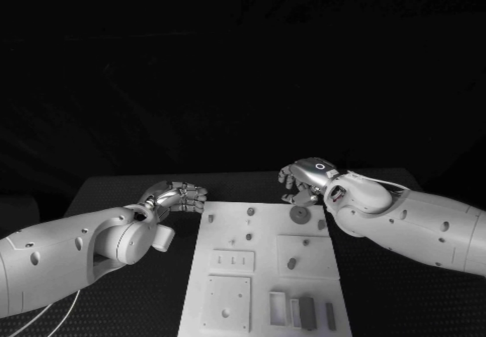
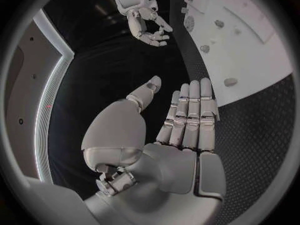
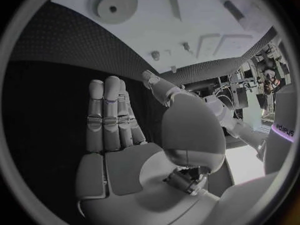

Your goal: Assemble the parts on the task board

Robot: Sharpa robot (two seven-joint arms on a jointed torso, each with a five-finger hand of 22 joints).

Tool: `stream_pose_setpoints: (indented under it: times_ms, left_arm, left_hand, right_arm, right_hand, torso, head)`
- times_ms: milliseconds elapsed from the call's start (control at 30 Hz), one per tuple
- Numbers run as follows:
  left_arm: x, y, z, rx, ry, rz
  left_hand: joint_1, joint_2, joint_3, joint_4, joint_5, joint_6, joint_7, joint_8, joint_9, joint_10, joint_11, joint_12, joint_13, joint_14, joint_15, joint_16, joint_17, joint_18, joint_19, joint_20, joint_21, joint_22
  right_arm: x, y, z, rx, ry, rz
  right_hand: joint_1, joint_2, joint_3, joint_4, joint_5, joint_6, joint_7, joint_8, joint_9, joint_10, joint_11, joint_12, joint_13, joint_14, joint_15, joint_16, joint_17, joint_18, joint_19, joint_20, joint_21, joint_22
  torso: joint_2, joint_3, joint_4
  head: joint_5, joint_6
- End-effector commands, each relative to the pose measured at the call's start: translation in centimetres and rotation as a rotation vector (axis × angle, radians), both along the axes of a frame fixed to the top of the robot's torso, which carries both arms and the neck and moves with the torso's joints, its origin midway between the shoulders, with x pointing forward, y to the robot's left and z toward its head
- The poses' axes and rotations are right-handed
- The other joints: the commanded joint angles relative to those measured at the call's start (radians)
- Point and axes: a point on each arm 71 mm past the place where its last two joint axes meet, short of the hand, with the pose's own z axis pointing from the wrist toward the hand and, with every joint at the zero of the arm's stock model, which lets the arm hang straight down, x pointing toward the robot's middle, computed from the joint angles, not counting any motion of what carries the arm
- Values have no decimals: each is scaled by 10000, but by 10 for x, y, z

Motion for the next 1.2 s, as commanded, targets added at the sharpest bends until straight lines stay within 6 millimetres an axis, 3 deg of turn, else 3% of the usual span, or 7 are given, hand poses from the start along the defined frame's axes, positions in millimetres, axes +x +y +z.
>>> stream_pose_setpoints:
  times_ms: [33,267,300,333,400,933,1200]
  left_arm:
    - [1,-3,1,-98,-86,-79]
    - [2,-3,1,-102,-66,-118]
    - [2,-3,0,-102,-64,-122]
    - [2,-3,0,-102,-65,-124]
    - [2,-4,0,-105,-64,-134]
    - [3,-4,-2,-97,-21,-151]
    - [3,-3,-1,-90,-42,-111]
  left_hand:
    - [-32,-19,-42,-21,34,-60,29,-43,1,-26,64,-40,14,-8,48,-59,14,146,-63,-10,-49,10]
    - [-29,-15,-40,-21,34,-61,32,-44,2,-27,65,-45,14,-7,48,-63,19,147,-61,-10,-50,11]
    - [-29,-16,-40,-21,34,-61,33,-45,2,-27,65,-46,14,-6,48,-63,20,147,-61,-9,-50,12]
    - [-29,-16,-40,-21,34,-62,34,-45,2,-27,66,-46,14,-6,47,-64,20,147,-61,-9,-50,12]
    - [-28,-15,-40,-21,34,-62,35,-45,2,-27,66,-47,14,-6,47,-65,21,147,-61,-9,-51,12]
    - [-31,-6,-39,-17,34,-66,44,-50,3,-26,68,-57,16,-4,47,-74,31,147,-60,-7,-55,16]
    - [-32,-8,-41,-18,34,-85,51,-63,0,-29,70,-69,16,-1,48,-83,42,148,-60,-7,-59,19]
  right_arm:
    - [8,-13,-15,-884,1795,-378]
    - [9,-29,-24,-1296,1950,-641]
    - [8,-30,-26,-1318,2032,-658]
    - [7,-31,-27,-1307,2110,-675]
    - [6,-34,-32,-1142,2407,-759]
    - [8,-41,-51,-326,3035,-814]
    - [9,-38,-53,56,2944,-685]
  right_hand:
    - [-371,-123,-183,191,-39,30,17,47,19,460,-173,409,463,-18,-181,282,195,340,-15,-53,213,262]
    - [-138,-220,-793,-292,-35,-107,-279,-66,86,-60,-630,4685,5971,-107,-571,2935,2215,340,60,-411,2265,301]
    - [-289,-150,-993,-293,-14,-67,-530,-65,104,-637,-624,6879,8083,175,-207,4407,3232,340,300,-515,3187,-555]
    - [-210,-59,-817,-317,-8,-96,-328,-98,106,-1468,-491,7931,9258,-140,-264,5023,3748,310,43,-579,3666,-697]
    - [-236,-153,-550,-262,-48,-140,-320,-119,135,-1911,-460,9200,10366,-35,-503,6260,4555,340,-410,-594,4095,-150]
    - [-374,-97,-120,-59,-29,-209,-187,-101,279,-1546,-404,10854,11430,393,-409,7594,5057,340,-445,-735,4544,182]
    - [-25,481,91,-247,-27,-72,-303,-6,357,-1333,-510,11054,11447,461,-499,7783,4991,340,-426,-793,4643,184]
  torso:
    - [-77,21,-138]
    - [-103,73,-175]
    - [-101,61,-167]
    - [-101,68,-169]
    - [-100,65,-166]
    - [-89,60,-135]
    - [-83,44,-144]
  head:
    - [12,41]
    - [4,15]
    - [-3,17]
    - [-13,13]
    - [-24,1]
    - [-63,-144]
    - [-17,-186]
